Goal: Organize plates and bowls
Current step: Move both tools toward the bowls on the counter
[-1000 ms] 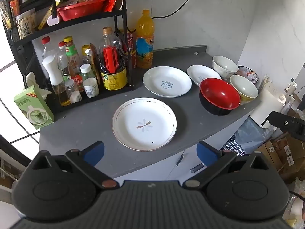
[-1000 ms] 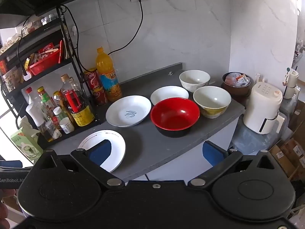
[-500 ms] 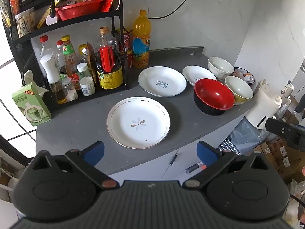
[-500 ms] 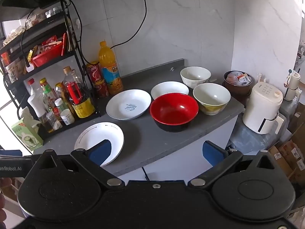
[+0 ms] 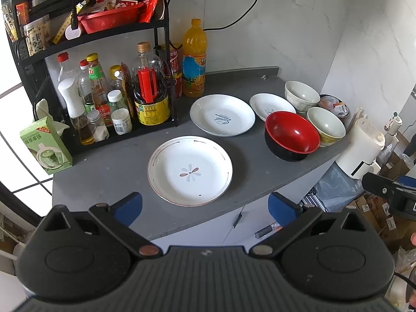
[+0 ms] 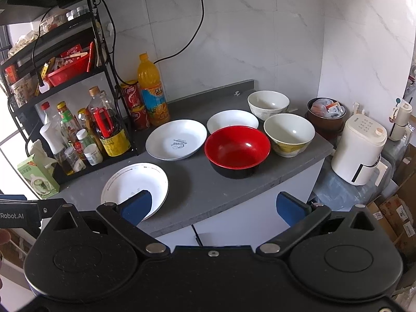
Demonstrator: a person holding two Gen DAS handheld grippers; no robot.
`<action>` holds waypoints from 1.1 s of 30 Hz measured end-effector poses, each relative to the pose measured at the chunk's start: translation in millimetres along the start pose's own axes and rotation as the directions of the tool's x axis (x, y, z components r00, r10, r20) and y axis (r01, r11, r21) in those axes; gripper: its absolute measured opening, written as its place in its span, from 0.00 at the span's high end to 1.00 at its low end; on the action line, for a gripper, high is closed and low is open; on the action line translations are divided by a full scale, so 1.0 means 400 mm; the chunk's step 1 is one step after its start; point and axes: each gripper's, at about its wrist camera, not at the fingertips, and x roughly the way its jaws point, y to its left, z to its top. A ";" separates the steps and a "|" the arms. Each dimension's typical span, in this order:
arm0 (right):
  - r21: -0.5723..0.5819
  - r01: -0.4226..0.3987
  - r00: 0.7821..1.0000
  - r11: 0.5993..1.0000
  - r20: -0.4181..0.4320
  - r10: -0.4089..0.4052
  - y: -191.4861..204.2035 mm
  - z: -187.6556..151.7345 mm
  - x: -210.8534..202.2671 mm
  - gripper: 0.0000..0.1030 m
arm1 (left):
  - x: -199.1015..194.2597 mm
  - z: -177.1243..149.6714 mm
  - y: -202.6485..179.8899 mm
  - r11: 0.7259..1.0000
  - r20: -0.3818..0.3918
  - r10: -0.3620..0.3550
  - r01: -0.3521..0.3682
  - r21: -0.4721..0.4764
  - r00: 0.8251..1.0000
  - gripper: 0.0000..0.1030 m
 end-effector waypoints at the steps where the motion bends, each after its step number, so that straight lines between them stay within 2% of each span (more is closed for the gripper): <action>1: 0.005 -0.001 1.000 1.000 -0.004 0.001 -0.001 0.000 0.000 0.00 | -0.001 -0.001 -0.001 1.000 -0.001 0.000 0.000 -0.002 1.000 0.01; 33: -0.026 -0.005 1.000 1.000 -0.001 0.005 0.005 -0.003 -0.021 0.00 | -0.025 -0.003 -0.028 1.000 0.012 -0.009 0.009 0.004 1.000 0.01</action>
